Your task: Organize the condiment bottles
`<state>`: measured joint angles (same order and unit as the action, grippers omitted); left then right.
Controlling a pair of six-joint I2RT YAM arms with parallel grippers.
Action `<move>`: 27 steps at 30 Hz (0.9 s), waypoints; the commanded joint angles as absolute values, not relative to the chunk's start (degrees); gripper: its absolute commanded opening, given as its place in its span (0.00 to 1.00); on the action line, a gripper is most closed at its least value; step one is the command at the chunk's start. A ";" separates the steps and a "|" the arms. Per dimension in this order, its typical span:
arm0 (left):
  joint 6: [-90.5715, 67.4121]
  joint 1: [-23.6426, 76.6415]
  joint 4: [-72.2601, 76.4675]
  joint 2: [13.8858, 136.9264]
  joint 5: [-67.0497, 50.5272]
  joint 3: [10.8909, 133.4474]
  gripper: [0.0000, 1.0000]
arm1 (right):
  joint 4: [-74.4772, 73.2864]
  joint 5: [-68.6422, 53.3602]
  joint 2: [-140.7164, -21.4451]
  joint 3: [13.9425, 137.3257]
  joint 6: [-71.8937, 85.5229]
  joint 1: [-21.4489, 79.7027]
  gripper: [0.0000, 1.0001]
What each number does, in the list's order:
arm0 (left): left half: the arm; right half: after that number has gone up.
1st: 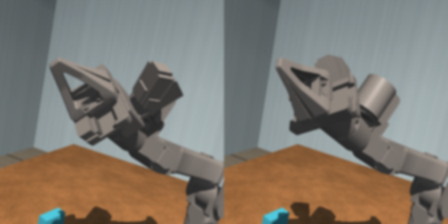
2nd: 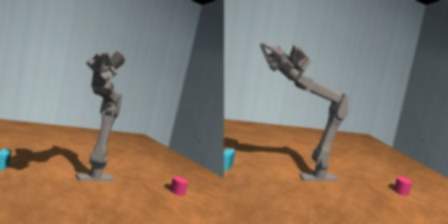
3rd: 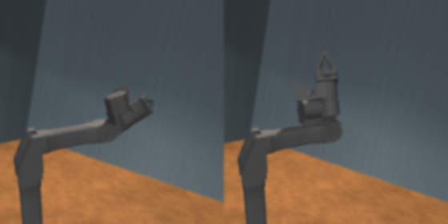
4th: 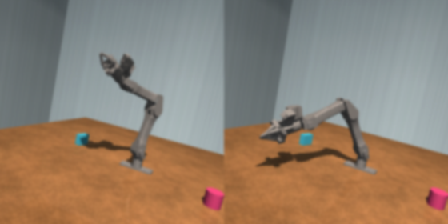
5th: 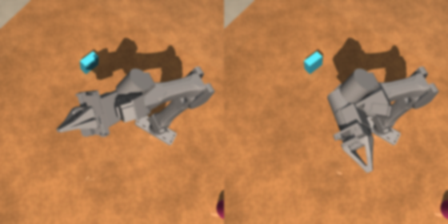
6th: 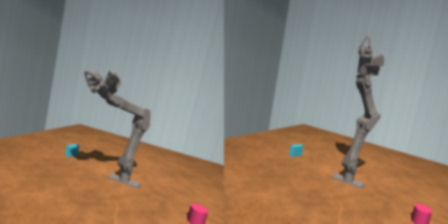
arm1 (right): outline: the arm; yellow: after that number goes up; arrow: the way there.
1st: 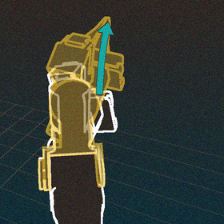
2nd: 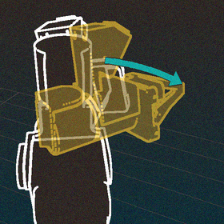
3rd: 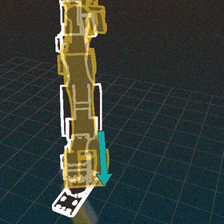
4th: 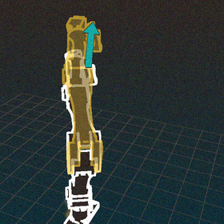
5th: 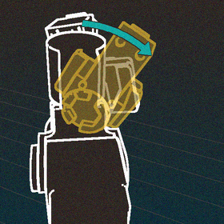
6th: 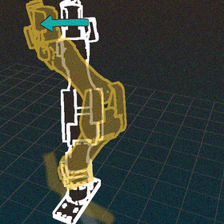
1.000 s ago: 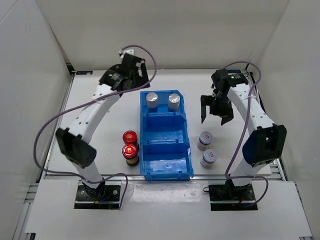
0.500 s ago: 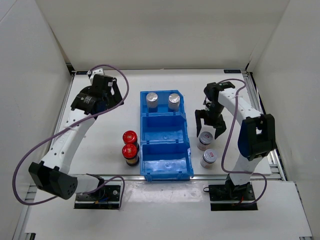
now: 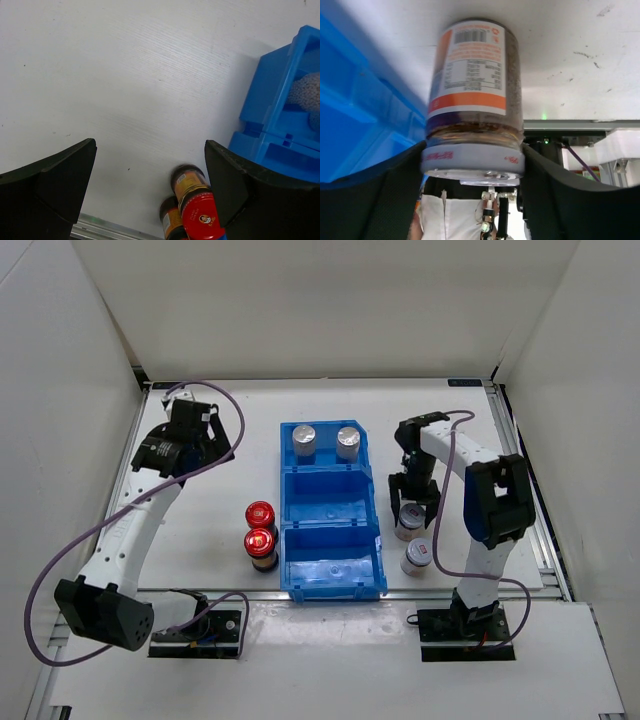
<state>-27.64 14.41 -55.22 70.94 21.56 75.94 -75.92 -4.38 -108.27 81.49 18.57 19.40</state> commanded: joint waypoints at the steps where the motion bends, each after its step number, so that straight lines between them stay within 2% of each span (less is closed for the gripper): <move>1: -26.63 14.15 -54.67 69.35 20.21 75.23 1.00 | -75.94 -3.08 -108.46 80.16 20.39 20.03 0.72; 7: -27.33 14.15 -54.67 68.29 20.21 73.65 1.00 | -78.30 0.17 -106.62 82.70 24.08 20.65 0.49; 9: -27.95 14.15 -54.67 67.51 20.21 71.90 1.00 | -79.79 1.49 -105.74 85.59 24.95 21.18 0.40; 15: -29.79 14.67 -54.14 64.78 19.69 67.59 1.00 | -86.21 6.58 -104.50 97.37 26.28 24.96 0.20; 16: -29.79 14.68 -53.62 64.08 19.69 67.59 1.00 | -86.83 7.11 -104.50 100.86 26.80 25.92 0.14; 22: -30.32 15.90 -53.09 62.93 20.21 65.57 1.00 | -87.97 7.65 -105.03 110.64 25.67 31.01 0.01; 27: -30.32 17.05 -53.09 61.79 21.53 65.04 1.00 | -89.21 6.95 -106.87 116.01 23.65 35.32 0.01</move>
